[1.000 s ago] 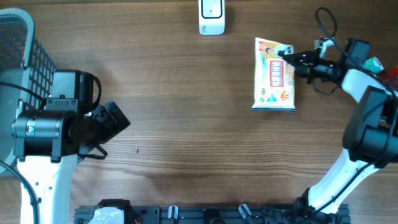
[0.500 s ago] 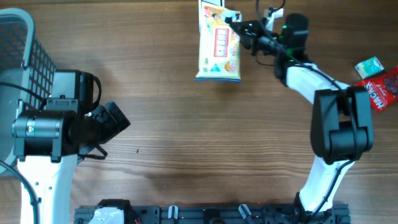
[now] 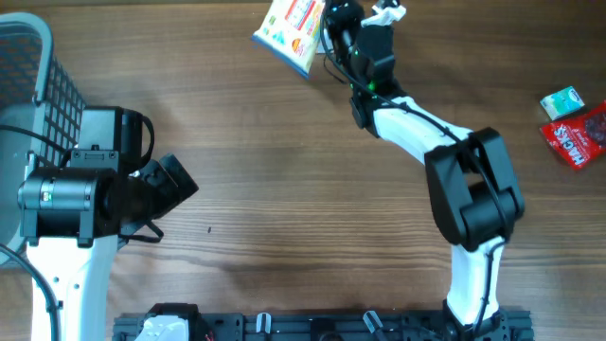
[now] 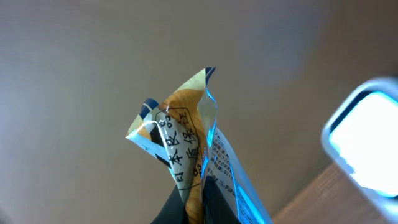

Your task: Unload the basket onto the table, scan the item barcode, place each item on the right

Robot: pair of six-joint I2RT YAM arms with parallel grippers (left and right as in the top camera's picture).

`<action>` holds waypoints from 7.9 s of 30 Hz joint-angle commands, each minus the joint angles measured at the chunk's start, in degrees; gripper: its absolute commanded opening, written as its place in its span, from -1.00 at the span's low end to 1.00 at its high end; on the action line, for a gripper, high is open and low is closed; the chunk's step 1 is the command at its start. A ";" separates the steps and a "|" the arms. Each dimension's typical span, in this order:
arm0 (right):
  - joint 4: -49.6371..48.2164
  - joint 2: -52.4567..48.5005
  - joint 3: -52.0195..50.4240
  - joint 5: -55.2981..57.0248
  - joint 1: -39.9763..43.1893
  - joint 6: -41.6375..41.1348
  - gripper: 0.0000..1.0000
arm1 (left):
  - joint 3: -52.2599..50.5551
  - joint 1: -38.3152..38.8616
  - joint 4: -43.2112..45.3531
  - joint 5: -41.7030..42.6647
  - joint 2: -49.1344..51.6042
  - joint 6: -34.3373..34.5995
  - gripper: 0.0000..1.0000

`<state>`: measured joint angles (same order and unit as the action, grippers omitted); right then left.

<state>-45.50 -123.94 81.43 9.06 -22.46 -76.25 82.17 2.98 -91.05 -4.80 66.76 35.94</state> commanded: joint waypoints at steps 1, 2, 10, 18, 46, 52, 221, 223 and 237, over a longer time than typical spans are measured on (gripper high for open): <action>-0.70 -7.91 6.47 5.11 2.21 0.92 -0.91 | 0.07 -0.26 0.11 -0.15 0.00 0.76 1.00; -1.07 -10.05 8.55 3.41 2.91 -0.24 -0.91 | 0.07 -0.26 0.11 -0.15 0.00 0.76 1.00; -4.11 -16.11 12.98 1.03 4.70 -5.55 -0.91 | 0.07 -0.26 0.11 -0.15 0.00 0.76 1.00; -12.92 -14.58 13.07 -1.73 5.03 7.74 -0.91 | 0.07 -0.26 0.11 -0.15 0.00 0.76 1.00; 70.60 10.80 11.45 3.02 53.16 33.88 -0.91 | 0.07 -0.26 0.11 -0.15 0.00 0.76 1.00; 69.18 10.58 11.50 -1.60 57.29 50.90 0.65 | 0.07 -0.26 0.11 -0.15 0.00 0.76 1.00; 45.42 123.73 -81.13 -12.46 17.49 72.85 0.99 | 0.07 -0.26 0.11 -0.15 0.00 0.76 1.00; 45.42 123.73 -81.13 -12.46 17.49 72.87 0.99 | 0.07 -0.26 0.11 -0.15 0.00 0.76 1.00; 45.42 123.73 -81.13 -12.46 17.49 72.85 0.99 | 0.07 -0.26 -0.09 -0.26 0.00 0.48 1.00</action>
<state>0.10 -0.93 0.38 -3.77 -4.75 -4.36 82.17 2.98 -91.09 -4.80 66.76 35.94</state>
